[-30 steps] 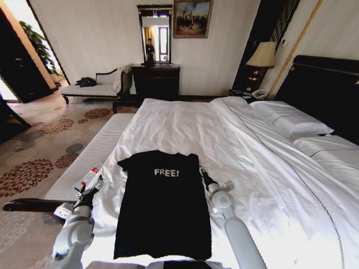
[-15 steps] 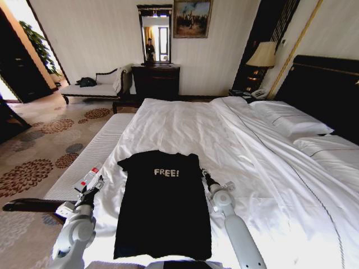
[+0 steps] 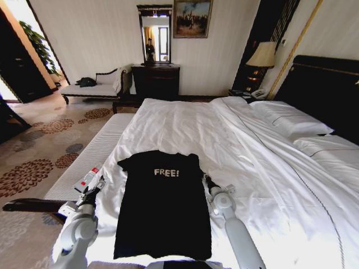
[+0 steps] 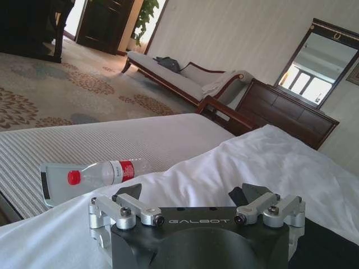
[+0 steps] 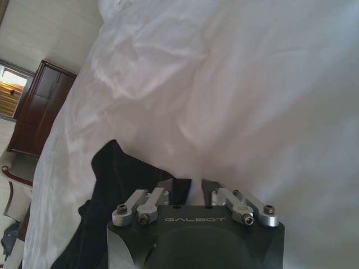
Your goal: Fold the clothes on the bed.
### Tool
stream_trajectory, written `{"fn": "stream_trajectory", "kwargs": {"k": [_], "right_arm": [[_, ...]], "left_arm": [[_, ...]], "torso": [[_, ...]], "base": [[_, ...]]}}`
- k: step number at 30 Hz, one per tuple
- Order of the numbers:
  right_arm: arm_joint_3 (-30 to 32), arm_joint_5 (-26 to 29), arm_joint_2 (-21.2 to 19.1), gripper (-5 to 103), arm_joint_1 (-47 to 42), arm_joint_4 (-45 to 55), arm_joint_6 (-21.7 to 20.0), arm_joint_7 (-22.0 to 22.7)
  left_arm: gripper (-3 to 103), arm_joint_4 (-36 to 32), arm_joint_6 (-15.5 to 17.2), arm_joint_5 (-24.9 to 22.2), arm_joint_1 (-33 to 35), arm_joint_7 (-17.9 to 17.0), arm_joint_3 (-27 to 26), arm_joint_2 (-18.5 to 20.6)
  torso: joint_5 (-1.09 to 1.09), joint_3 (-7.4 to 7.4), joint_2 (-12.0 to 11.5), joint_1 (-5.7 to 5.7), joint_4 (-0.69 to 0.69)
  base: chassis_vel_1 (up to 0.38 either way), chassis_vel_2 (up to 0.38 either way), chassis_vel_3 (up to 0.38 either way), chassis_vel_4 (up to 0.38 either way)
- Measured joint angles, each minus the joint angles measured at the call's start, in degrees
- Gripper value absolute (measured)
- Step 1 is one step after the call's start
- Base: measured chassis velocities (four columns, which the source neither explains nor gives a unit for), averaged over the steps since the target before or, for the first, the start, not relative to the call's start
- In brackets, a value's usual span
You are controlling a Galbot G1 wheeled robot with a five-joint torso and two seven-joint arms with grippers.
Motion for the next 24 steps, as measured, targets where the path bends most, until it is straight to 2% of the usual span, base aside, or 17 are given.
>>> {"fn": "stream_trajectory", "kwargs": {"k": [2, 6, 7, 9, 12, 15, 17, 18, 19, 20, 21, 24], "right_arm": [[0.0, -0.4, 0.2, 21, -0.1, 0.0, 0.0, -0.1], [0.0, -0.6, 0.5, 20, 0.3, -0.2, 0.0, -0.3], [0.0, -0.7, 0.6, 17, 0.5, -0.2, 0.0, -0.3], [-0.1, -0.9, 1.0, 24, 0.7, -0.2, 0.0, -0.4], [-0.2, -1.0, 1.2, 27, 0.8, -0.3, 0.1, -0.6], [-0.2, -1.3, 1.5, 42, 1.0, -0.5, 0.2, -0.9], [-0.2, -1.4, 1.6, 42, 1.0, -0.6, 0.2, -1.0], [-0.2, -1.4, 1.6, 53, 1.1, -0.8, 0.2, -1.1], [-0.2, -1.4, 1.7, 53, 1.2, -0.9, 0.3, -1.1], [-0.2, -1.4, 1.7, 58, 1.4, -1.0, 0.4, -1.1], [-0.2, -1.4, 1.7, 58, 1.4, -1.0, 0.4, -1.1], [-0.2, -1.4, 1.8, 44, 1.9, -1.1, 0.6, -1.3]], "left_arm": [[100, 0.0, 0.0, 0.0, 0.0, 0.0, 0.0, -0.1], [100, 0.0, 0.0, 0.1, 0.2, -0.1, 0.1, -0.2], [100, 0.0, 0.0, 0.2, 0.2, -0.1, 0.1, -0.3], [100, 0.0, 0.0, 0.3, 0.3, -0.1, 0.2, -0.4], [100, 0.0, -0.1, 0.4, 0.3, -0.1, 0.2, -0.4], [100, 0.2, -0.1, 0.4, 0.3, -0.1, 0.2, -0.3], [100, 0.3, -0.1, 0.4, 0.3, -0.1, 0.2, -0.3], [100, 0.4, -0.1, 0.4, 0.3, -0.1, 0.2, -0.3], [100, 0.4, -0.1, 0.4, 0.3, -0.1, 0.2, -0.3], [100, 0.5, -0.1, 0.4, 0.3, -0.1, 0.2, -0.3], [100, 0.5, -0.1, 0.4, 0.3, -0.1, 0.2, -0.3], [100, 0.6, -0.2, 0.5, 0.2, -0.1, 0.2, -0.3]], "torso": [[0.00, 0.00, 0.0, 0.00, 0.00], [0.00, 0.00, 0.0, 0.00, 0.00], [0.00, 0.00, 0.0, 0.00, 0.00], [0.00, 0.00, 0.0, 0.00, 0.00], [0.00, 0.00, 0.0, 0.00, 0.00], [0.00, 0.00, 0.0, 0.00, 0.01], [0.00, 0.00, 0.0, 0.00, 0.00], [0.00, 0.00, 0.0, 0.00, 0.00], [0.00, 0.00, 0.0, 0.00, 0.00], [0.00, 0.00, 0.0, 0.00, 0.00], [0.00, 0.00, 0.0, 0.00, 0.00], [0.00, 0.00, 0.0, 0.00, 0.01]], "base": [[0.000, 0.000, 0.000, 0.000], [0.000, 0.000, 0.000, 0.000], [0.000, 0.000, 0.000, 0.000], [0.000, 0.000, 0.000, 0.000], [0.000, 0.000, 0.000, 0.000], [0.000, 0.000, 0.000, 0.000], [0.000, 0.000, 0.000, 0.000], [0.000, 0.000, 0.000, 0.000], [0.000, 0.000, 0.000, 0.000], [0.000, 0.000, 0.000, 0.000], [0.000, 0.000, 0.000, 0.000], [0.000, 0.000, 0.000, 0.000]]}}
